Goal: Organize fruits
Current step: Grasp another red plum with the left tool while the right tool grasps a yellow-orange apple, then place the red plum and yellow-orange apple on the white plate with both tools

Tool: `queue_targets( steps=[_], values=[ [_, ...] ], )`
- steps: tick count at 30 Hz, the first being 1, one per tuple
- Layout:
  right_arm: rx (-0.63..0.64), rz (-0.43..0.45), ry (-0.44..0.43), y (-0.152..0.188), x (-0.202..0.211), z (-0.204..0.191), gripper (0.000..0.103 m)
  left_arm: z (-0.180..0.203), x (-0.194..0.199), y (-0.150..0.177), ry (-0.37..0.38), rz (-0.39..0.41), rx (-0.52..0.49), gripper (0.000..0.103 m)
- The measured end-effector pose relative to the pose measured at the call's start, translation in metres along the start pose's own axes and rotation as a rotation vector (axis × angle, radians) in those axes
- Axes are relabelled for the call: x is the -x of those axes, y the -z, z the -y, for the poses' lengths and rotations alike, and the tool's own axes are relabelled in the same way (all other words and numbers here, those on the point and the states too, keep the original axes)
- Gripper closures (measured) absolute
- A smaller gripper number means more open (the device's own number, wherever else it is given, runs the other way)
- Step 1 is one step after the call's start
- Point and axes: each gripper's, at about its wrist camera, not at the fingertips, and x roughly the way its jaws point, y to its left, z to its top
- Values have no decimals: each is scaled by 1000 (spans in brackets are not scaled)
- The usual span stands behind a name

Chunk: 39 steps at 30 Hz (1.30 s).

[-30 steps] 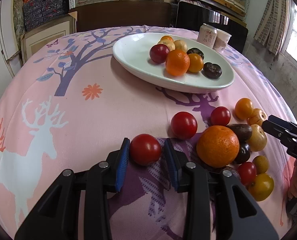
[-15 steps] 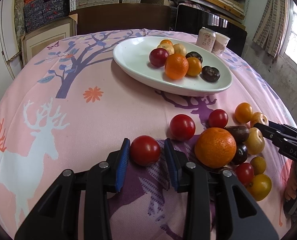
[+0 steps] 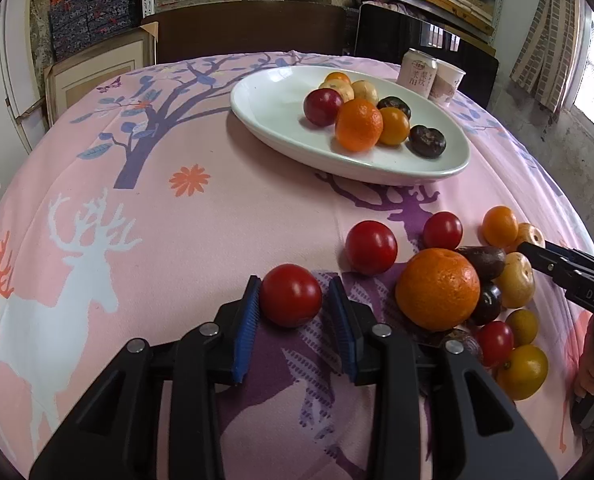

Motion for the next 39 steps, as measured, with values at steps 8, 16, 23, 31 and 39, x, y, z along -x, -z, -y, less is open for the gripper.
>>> queue_targets(
  steps=[8,16,23,31,39],
  values=[
    [-1,4,-2,0,0,1,59,11,8,2,-18,36,-55,75],
    [-25,130,-45,-11,28,3,59,6,31,-28,-4,119,-14,75],
    [26,124,-95,-74,16,-30,59,2,11,-96,25,146,43,75],
    [82,73,-151,-94,-31,-68,58,-4,-42,-123,45,89,58,35],
    [22,127,-164,-90,-15,-46,43,-7,-29,-113,13,124,70,16]
  ],
)
